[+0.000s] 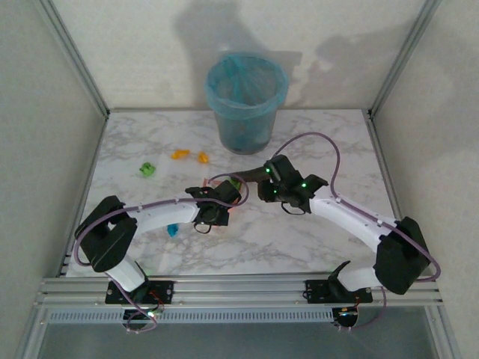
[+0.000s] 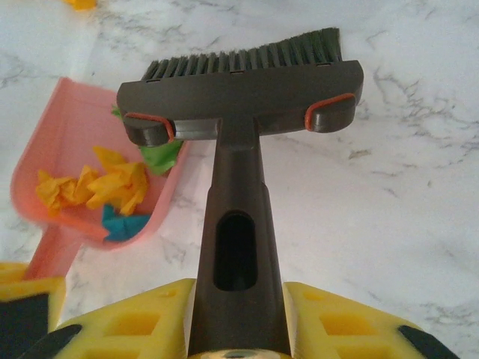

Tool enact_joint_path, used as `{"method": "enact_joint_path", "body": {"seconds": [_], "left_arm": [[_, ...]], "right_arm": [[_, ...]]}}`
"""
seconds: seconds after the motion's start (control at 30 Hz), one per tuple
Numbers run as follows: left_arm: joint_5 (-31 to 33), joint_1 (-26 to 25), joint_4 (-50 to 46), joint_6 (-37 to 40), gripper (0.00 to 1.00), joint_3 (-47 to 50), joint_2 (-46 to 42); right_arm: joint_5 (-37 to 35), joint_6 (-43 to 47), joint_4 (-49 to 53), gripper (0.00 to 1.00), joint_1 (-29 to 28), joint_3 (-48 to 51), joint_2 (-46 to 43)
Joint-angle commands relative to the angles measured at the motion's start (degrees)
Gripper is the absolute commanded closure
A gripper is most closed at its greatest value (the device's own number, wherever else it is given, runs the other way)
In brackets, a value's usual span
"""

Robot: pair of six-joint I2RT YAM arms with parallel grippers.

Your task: Sweep away the paper scraps from the table

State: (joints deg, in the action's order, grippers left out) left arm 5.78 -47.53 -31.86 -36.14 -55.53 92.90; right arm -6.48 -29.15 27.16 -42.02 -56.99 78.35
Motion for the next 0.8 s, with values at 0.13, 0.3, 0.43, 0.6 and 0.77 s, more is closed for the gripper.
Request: {"method": "enact_joint_path", "body": {"seconds": [0.13, 0.3, 0.43, 0.6, 0.77], "left_arm": [[0.79, 1.1, -1.45, 1.21, 1.0, 0.42, 2.48], [1.0, 1.47, -1.0, 1.5, 1.0, 0.68, 2.09], [0.95, 1.51, -0.33, 1.94, 1.0, 1.11, 1.86], [0.79, 1.39, 1.39, 2.65, 1.0, 2.08, 0.41], [1.29, 1.21, 2.33, 3.01, 1.0, 2.67, -1.63]], "right_arm": [[7.3, -0.21, 4.17, 1.0, -0.46, 3.3, -4.79], [7.92, -1.02, 5.54, 1.0, -2.35, 4.23, -9.37], [3.29, -1.29, 7.03, 1.0, -2.19, 3.38, -12.54], [-1.15, -1.77, 7.58, 1.0, -1.67, 1.8, -13.56], [-3.96, -2.46, 3.57, 1.0, -1.05, 3.54, -16.21]]}}
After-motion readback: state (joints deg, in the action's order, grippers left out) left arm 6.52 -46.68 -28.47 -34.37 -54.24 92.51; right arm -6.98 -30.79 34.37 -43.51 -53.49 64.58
